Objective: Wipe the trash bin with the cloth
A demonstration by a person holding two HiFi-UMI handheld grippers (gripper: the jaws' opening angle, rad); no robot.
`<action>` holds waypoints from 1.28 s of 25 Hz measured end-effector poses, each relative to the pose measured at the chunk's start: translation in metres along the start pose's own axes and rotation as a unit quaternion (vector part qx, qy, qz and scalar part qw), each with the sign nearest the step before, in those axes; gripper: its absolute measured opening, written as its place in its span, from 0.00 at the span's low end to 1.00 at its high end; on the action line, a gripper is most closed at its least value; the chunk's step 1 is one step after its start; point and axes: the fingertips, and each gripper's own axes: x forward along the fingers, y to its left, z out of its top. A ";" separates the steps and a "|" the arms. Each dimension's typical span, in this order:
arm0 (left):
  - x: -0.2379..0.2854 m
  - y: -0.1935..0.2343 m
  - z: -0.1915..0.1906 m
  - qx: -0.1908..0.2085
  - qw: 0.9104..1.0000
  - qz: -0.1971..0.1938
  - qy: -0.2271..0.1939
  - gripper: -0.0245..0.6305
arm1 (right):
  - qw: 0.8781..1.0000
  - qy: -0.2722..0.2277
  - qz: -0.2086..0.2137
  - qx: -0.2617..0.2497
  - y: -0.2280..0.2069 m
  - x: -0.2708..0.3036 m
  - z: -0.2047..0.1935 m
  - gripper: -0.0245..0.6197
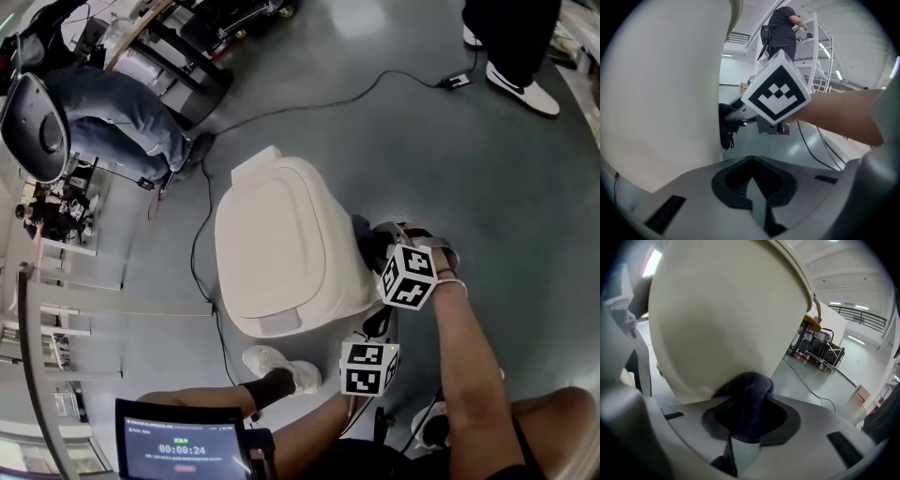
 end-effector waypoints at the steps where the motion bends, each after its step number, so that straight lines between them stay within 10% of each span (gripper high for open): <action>1: 0.000 0.000 -0.002 -0.001 1.000 0.000 0.002 0.04 | 1.000 0.005 0.004 0.002 0.003 0.003 -0.004 0.18; 18: -0.003 0.006 -0.016 0.002 1.000 -0.001 0.015 0.04 | 0.999 0.035 0.026 0.021 0.020 0.018 -0.029 0.18; 32: -0.077 0.034 0.000 -0.010 0.997 0.041 -0.063 0.04 | 0.981 0.040 -0.155 0.113 0.005 -0.043 -0.026 0.18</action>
